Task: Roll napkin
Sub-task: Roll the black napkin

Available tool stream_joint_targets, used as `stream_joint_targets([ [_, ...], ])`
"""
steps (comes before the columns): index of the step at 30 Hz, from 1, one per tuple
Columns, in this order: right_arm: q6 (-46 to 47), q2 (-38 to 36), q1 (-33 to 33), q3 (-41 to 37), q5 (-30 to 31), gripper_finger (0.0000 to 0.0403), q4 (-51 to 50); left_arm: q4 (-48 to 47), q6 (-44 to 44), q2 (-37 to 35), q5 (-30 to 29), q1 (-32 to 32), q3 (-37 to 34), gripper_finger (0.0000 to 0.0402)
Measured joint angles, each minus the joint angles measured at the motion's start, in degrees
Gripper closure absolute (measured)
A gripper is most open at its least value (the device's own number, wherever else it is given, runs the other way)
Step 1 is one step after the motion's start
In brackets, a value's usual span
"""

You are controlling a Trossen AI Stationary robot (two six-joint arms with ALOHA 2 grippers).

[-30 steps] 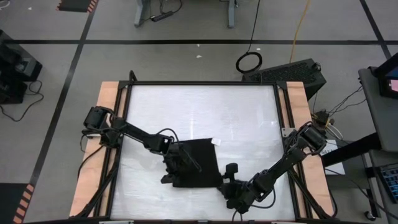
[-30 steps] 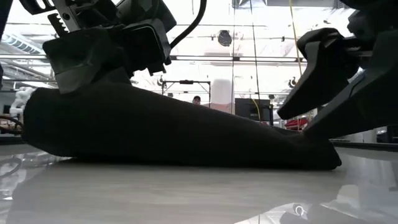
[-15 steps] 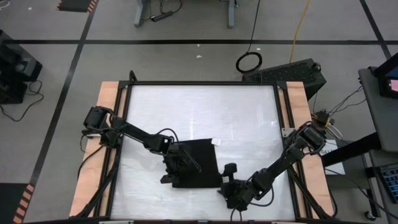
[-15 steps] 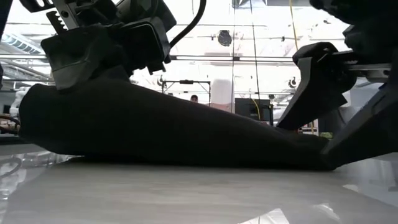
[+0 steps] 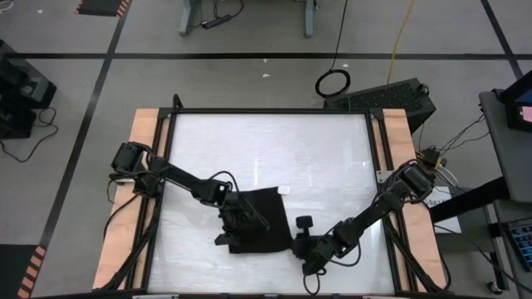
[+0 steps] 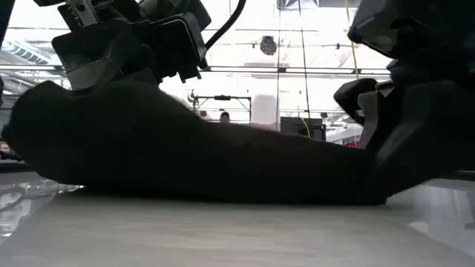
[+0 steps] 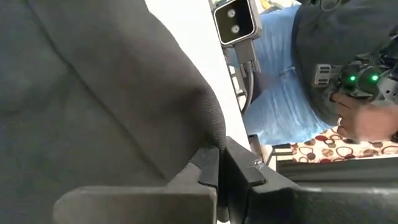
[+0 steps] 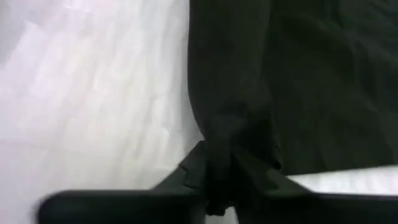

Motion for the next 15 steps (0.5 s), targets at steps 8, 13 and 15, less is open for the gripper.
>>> stream_joint_targets([
  [8,7.26,-0.70,-1.63,0.17,-14.90,0.0384,2.30,-3.19,-0.02,0.00,-0.40,-2.70,0.02,0.0395],
  [13,12.17,-2.51,-2.97,0.15,-25.79,0.0394,5.85,-3.92,-0.33,0.00,-1.93,-5.60,0.21,0.0395],
  [15,14.79,-3.21,-4.14,0.15,-30.41,0.0394,8.39,-4.15,-0.38,-0.01,-2.41,-6.61,0.20,0.0395],
])
